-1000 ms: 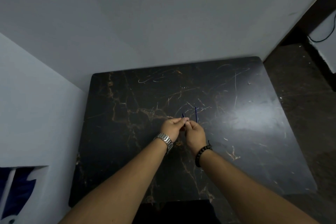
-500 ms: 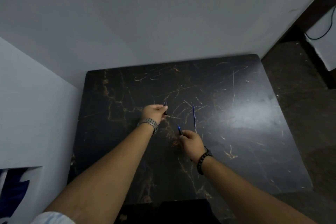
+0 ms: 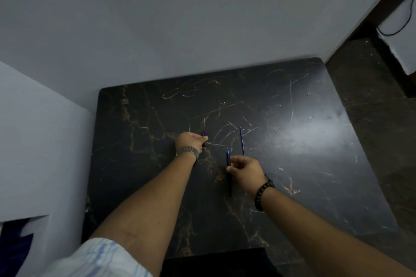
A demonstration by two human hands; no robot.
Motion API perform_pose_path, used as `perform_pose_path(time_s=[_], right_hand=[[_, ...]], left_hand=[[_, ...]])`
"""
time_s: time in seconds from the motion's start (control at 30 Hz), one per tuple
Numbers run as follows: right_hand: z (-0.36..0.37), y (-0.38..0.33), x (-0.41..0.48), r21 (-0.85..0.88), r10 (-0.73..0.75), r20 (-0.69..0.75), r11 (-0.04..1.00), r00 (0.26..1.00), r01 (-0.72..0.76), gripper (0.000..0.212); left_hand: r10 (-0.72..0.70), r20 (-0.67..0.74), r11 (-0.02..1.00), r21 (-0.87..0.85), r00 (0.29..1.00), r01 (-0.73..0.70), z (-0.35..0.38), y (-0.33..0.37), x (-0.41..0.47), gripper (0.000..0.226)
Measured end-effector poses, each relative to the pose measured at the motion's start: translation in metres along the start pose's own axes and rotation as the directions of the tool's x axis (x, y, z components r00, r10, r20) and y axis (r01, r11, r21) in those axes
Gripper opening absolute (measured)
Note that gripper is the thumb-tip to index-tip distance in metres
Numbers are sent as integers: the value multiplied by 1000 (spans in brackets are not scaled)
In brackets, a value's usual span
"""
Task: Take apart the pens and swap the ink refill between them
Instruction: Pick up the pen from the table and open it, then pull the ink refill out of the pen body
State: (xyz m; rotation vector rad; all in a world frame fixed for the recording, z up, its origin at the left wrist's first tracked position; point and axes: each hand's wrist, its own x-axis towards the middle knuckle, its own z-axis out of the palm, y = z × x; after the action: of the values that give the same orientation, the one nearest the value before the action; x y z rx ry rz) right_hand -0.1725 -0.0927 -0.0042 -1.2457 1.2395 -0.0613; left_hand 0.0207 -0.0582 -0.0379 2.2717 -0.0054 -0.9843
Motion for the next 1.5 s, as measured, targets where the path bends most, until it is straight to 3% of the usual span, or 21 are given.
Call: perform_pose_path(time_s=[0.23, 0.33, 0.4, 0.5, 0.6, 0.7, 0.93, 1.07, 1.23, 1.33, 1.4, 1.5], right_hand=[[-2, -7, -2, 20, 8, 44, 1000, 999, -9, 19], [-3, -11, -2, 50, 9, 28, 999, 1000, -11, 17], [-4, -17, -3, 74, 15, 30, 997, 999, -18, 20], [-5, -27, -6, 126, -8, 74, 992, 997, -1, 20], [-3, -34, -9, 163, -23, 144, 987, 989, -1, 22], [0, -37, -11, 216, -10, 204, 976, 979, -35, 25], [-4, -39, -16, 151, 59, 372, 981, 926, -123, 22], [-1, -41, -20, 105, 29, 270, 993, 962, -59, 19], [3, -34, -17, -116, -42, 80, 992, 996, 51, 10], [7, -32, -17, -128, -62, 29, 990, 998, 65, 5], [9, -32, -19, -104, -71, 43, 992, 997, 75, 8], [8, -33, -19, -41, -69, 70, 997, 995, 72, 12]], left_hand=[[-65, -39, 990, -125, 997, 60, -9, -8, -2, 31], [36, -79, 992, -116, 996, -45, -14, -9, -15, 31], [175, 23, 980, -102, 984, -172, -14, -10, -27, 22], [326, 298, 940, -202, 897, -274, -8, -15, -50, 16], [347, 446, 907, -384, 825, -174, -1, -23, -65, 23], [338, 481, 903, -408, 809, -134, -6, -24, -66, 27], [338, 435, 880, -459, 834, -117, -17, -20, -62, 22], [328, 333, 902, -390, 884, -188, -9, -17, -69, 21], [345, 169, 921, -248, 923, -299, 4, -13, -76, 15], [261, 53, 924, -304, 964, -233, 7, -11, -80, 17], [260, 63, 920, -320, 964, -227, 6, -8, -82, 21], [313, 254, 921, -318, 915, -227, -1, -3, -84, 26]])
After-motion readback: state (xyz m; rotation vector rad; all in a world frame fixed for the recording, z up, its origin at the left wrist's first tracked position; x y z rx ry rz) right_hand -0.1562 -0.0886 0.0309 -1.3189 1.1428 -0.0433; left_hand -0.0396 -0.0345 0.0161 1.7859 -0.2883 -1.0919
